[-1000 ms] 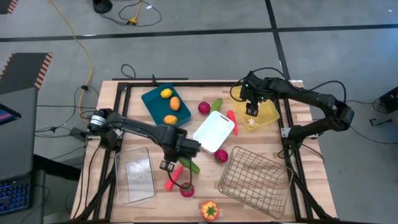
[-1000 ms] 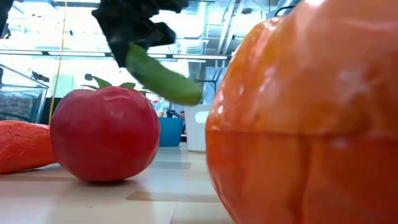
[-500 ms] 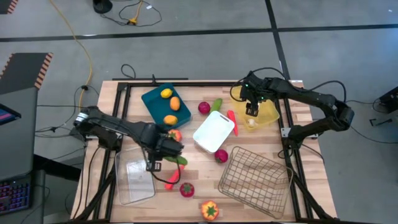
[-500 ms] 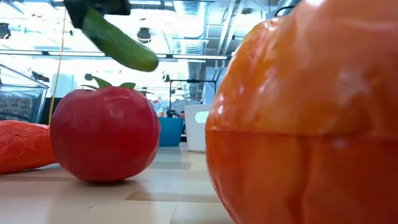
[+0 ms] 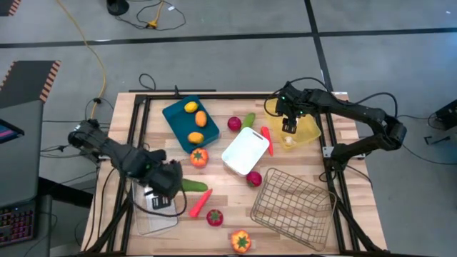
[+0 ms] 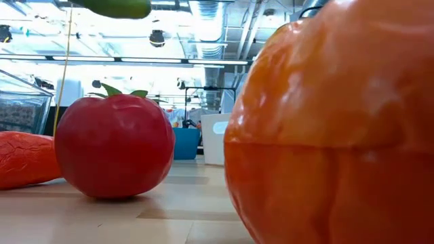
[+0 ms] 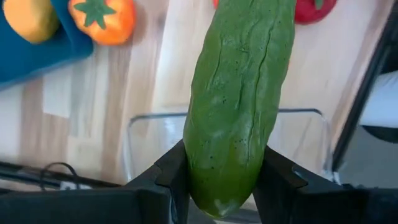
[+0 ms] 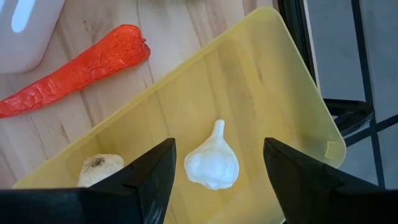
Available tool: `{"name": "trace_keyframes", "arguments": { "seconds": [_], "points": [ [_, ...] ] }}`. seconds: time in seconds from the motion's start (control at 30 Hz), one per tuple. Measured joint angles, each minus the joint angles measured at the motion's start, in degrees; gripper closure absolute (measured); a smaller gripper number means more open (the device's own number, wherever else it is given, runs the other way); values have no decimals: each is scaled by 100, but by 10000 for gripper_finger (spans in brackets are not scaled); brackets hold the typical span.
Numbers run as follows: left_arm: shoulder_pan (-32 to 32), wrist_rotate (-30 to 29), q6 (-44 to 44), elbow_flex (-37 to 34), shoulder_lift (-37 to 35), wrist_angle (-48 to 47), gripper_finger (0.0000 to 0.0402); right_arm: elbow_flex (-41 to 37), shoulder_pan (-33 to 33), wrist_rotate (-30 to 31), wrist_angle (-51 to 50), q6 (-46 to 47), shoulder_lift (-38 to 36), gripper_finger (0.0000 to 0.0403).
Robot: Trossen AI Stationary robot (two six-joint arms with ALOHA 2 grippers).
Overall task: Sort produce into baskets
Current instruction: Put the bottom green cucumber into the transparent bin, then put the right orange carrot into the wire basket
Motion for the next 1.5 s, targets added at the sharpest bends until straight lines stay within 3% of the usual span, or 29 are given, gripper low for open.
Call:
{"name": "trace_keyframes", "arguments": {
  "seconds": [0.1, 0.3, 0.53, 0.8, 1.5],
  "points": [
    [-259, 125, -552, -184, -146, -3, 283, 0, 1, 0, 1, 88, 0, 132],
    [-814, 1139, -1598, -996, -298, -8, 283, 0, -1, 0, -1, 181, 0, 132],
    [-1266, 1731, -1956, -1723, -302, 13, 283, 0, 0, 0, -1, 183, 0, 132],
    [-1379, 1438, -2245, -2006, -292, 0, 278, 0, 1, 0, -1, 186, 0, 132],
    [-1377, 1217, -2506, -2122, -272, 2, 190, 0, 1, 0, -2, 190, 0, 132]
  ]
}}
